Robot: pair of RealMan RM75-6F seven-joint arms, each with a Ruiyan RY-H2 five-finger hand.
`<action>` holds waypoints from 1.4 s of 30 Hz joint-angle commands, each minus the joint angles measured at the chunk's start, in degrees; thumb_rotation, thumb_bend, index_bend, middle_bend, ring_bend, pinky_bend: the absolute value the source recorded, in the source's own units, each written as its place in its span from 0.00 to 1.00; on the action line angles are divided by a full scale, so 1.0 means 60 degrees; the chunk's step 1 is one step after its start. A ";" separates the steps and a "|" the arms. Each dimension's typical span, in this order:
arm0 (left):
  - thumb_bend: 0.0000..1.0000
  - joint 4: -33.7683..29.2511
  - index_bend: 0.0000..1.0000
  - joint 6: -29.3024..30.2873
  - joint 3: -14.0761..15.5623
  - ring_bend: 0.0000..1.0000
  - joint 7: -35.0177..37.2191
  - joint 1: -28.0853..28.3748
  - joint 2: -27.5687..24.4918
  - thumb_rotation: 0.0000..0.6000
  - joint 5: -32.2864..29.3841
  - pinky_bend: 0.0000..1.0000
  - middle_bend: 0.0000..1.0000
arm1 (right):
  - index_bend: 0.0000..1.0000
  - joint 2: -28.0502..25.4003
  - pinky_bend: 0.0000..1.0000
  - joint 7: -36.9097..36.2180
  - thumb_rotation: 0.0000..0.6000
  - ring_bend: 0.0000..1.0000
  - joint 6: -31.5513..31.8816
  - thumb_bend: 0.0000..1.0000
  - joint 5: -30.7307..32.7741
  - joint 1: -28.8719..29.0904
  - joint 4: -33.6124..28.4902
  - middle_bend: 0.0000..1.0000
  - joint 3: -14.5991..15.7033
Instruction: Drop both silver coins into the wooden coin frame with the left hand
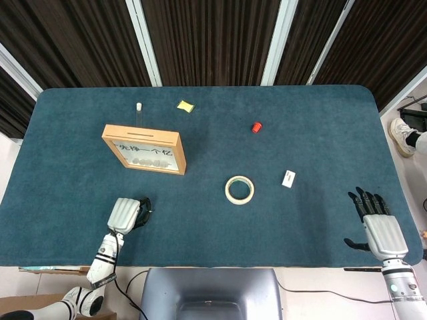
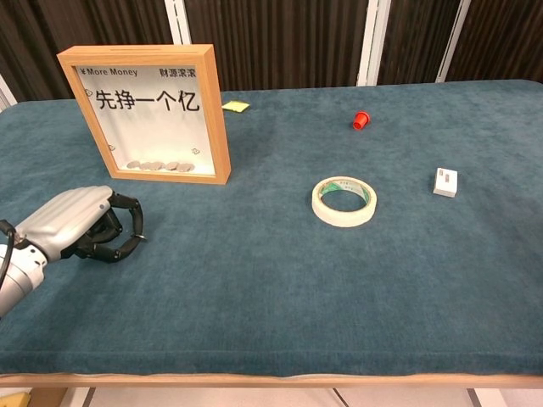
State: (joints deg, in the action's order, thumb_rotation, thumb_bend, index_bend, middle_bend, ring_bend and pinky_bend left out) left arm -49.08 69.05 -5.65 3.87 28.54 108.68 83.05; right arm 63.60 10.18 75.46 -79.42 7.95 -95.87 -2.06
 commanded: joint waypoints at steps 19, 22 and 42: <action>0.47 -0.5489 0.63 0.0177 -0.1235 1.00 -0.0788 0.0565 -0.4767 1.00 0.0177 1.00 1.00 | 0.00 0.0095 0.00 0.0213 1.00 0.00 -0.0172 0.18 0.0107 0.0095 -0.0002 0.00 -0.0003; 0.47 -0.6127 0.63 -0.0496 -0.1829 1.00 -0.1142 0.1028 -0.5684 1.00 -0.0318 1.00 1.00 | 0.00 0.0101 0.00 0.0289 1.00 0.00 -0.0215 0.18 0.0182 0.0104 -0.0040 0.00 -0.0003; 0.56 -0.4062 0.64 -0.4068 -0.2703 1.00 -0.0844 0.3598 -0.6427 1.00 -0.2474 1.00 1.00 | 0.00 0.0166 0.00 0.0031 1.00 0.00 -0.0159 0.18 0.0505 0.0124 0.0102 0.00 -0.0230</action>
State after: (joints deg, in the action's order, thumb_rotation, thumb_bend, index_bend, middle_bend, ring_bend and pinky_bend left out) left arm -74.80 45.28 -22.10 -1.02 49.00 69.23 68.58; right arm 64.64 10.40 74.59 -76.46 8.69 -95.27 -3.42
